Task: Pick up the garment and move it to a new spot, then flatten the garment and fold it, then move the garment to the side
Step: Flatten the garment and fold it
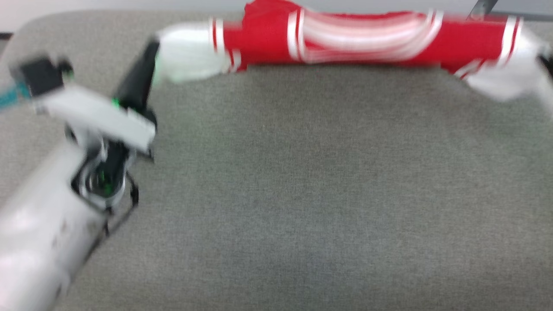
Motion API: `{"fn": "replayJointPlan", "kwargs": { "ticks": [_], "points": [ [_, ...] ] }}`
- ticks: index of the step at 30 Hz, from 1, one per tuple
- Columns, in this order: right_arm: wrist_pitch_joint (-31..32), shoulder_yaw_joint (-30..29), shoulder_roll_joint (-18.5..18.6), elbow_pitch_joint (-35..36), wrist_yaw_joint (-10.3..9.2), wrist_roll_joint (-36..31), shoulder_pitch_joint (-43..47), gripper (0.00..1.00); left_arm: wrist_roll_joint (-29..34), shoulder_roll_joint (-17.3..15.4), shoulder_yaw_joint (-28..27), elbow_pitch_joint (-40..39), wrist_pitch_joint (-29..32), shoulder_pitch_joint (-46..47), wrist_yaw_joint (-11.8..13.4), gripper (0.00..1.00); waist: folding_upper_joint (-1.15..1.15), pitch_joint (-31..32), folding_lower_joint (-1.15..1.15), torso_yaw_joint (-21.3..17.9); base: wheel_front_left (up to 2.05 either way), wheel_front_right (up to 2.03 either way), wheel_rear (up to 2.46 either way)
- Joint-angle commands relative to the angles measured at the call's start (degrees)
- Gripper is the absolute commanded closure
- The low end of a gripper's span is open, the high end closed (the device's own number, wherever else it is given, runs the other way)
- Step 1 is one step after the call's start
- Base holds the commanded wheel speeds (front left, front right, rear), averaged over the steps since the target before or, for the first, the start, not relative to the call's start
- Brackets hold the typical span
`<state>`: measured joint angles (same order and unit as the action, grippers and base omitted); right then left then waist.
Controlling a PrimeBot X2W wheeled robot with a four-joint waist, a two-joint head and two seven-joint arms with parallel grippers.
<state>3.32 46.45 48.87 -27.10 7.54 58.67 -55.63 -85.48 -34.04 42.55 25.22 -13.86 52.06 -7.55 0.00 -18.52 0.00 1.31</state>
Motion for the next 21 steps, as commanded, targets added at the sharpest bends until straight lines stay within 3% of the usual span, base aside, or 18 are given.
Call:
{"fn": "replayJointPlan", "kwargs": {
  "ticks": [1, 8, 16, 21],
  "points": [
    [0.4, -0.8, 1.0, 0.7, -0.1, 0.3, 1.7, 1.0, -0.6, -0.7, -0.5, -0.6, -0.5, -1.7, 0.1, 1.0, 0.0, 1.8, 0.0, -0.2, 0.0, 0.0, 0.0],
    [6.0, -6.1, 5.9, 11.9, -0.1, 2.8, 17.8, 1.0, -1.1, -4.0, -2.6, -9.7, -1.3, -18.4, 0.1, 1.0, 0.0, 5.1, 0.0, -1.0, 0.0, 0.0, 0.0],
    [15.7, -12.9, 10.4, 23.3, -0.1, 3.7, 34.6, 1.0, 4.6, -7.0, -5.4, -20.4, -1.4, -35.4, 0.1, 1.0, 0.0, 7.4, 0.0, -0.7, 0.0, 0.0, 0.0],
    [20.8, -18.9, 11.5, 28.6, -0.09, 4.0, 44.7, 1.0, 7.2, -8.3, -5.1, -26.1, -1.4, -42.3, 1.9, 1.0, 0.0, 7.8, 0.0, 0.0, 0.0, 0.0, 0.0]
  ]
}}
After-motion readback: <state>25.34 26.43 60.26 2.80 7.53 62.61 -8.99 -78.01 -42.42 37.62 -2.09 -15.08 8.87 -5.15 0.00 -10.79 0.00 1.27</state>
